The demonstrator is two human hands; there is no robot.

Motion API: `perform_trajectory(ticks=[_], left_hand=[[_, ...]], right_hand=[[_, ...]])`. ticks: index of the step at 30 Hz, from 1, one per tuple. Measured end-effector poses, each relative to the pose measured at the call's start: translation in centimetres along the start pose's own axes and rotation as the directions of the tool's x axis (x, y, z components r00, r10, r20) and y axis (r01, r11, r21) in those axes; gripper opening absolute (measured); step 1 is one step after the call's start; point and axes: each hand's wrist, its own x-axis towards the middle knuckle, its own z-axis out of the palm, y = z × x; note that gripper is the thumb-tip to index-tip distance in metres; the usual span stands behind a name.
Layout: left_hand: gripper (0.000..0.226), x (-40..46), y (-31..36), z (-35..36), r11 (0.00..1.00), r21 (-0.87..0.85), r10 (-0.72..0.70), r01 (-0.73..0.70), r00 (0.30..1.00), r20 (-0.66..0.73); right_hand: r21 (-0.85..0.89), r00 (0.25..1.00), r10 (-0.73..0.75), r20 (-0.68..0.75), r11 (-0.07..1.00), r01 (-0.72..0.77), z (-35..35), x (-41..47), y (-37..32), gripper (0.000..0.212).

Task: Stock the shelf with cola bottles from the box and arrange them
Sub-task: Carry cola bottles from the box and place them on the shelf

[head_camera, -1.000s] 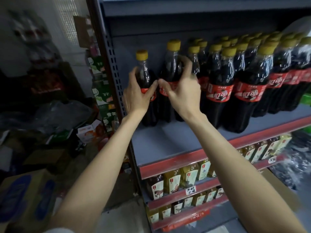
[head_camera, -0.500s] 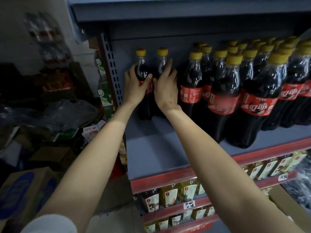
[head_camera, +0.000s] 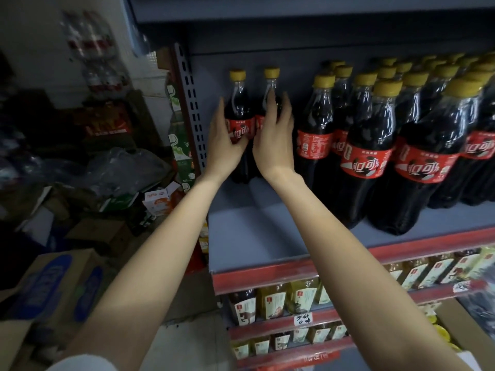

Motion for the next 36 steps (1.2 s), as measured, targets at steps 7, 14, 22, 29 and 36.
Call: perform_trajectory(ticks=[7, 14, 22, 29, 36], left_hand=[[0.030, -10.3, 3.9, -6.5, 0.997, 0.020, 0.078, -0.076, 0.946, -0.315], [0.013, -24.3, 3.2, -16.6, 0.996, 0.090, 0.068, -0.018, 0.807, -0.587], [0.027, -40.4, -6.4, -30.9, 0.793, 0.211, -0.401, 0.571, 0.751, -0.524], [0.039, -50.3, -15.9, -44.9, 0.487, 0.153, -0.657, 0.860, 0.477, -0.584], [0.028, -51.0, -25.1, -57.3, 0.361, 0.069, -0.640, 0.930, 0.301, -0.708]], right_hand=[[0.242, 0.872, -0.273, -0.406, 0.888, 0.391, -3.6, -7.0, -3.8, 0.021], [0.668, 0.916, -0.358, -0.179, 0.639, 0.380, -0.5, -18.1, -10.8, 0.011], [0.727, 0.685, -0.535, 0.495, 0.687, 0.012, 11.4, -32.0, -17.7, 0.027], [0.557, 0.314, -0.535, 0.785, 0.830, 0.023, 25.1, -41.0, -25.8, 0.032], [0.544, 0.165, -0.552, 0.818, 0.834, 0.091, 38.1, -42.8, -35.0, 0.031]])
